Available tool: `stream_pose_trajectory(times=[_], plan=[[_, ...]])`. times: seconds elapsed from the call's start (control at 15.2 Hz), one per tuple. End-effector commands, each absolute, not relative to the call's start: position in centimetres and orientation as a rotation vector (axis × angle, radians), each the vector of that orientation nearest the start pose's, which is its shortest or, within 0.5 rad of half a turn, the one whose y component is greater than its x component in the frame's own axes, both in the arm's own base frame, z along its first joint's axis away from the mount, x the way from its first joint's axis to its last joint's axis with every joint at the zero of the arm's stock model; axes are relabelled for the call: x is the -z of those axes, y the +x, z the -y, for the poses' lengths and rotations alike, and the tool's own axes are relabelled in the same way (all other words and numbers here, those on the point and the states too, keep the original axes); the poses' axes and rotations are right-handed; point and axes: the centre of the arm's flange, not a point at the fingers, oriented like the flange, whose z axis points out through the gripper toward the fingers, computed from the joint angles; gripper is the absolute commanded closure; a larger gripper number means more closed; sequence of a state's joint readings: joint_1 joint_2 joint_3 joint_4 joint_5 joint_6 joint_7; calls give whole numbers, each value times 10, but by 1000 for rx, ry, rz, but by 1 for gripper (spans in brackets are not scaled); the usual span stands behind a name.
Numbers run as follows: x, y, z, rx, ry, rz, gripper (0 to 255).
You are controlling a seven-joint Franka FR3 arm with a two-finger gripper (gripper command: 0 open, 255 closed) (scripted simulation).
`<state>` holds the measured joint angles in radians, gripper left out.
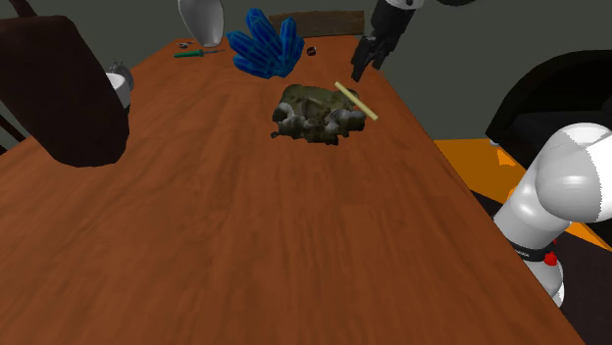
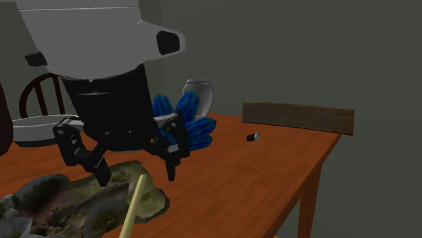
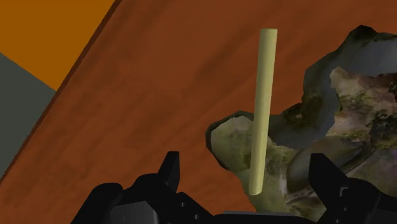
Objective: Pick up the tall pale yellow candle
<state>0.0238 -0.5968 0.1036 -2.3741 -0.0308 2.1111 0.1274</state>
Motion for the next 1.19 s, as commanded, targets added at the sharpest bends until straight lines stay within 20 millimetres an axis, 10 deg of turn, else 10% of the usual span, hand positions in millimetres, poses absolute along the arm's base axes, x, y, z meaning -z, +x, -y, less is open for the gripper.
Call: stream_pose_trajectory(times=[0.0, 0.73, 0.79, 1.12], plan=[[-559, 416, -69, 598, -3130, -26, 0], [-513, 426, -77, 630, -3125, -44, 0], [-513, 426, -77, 630, -3125, -44, 255], [-512, 425, -78, 630, -3125, -44, 255]])
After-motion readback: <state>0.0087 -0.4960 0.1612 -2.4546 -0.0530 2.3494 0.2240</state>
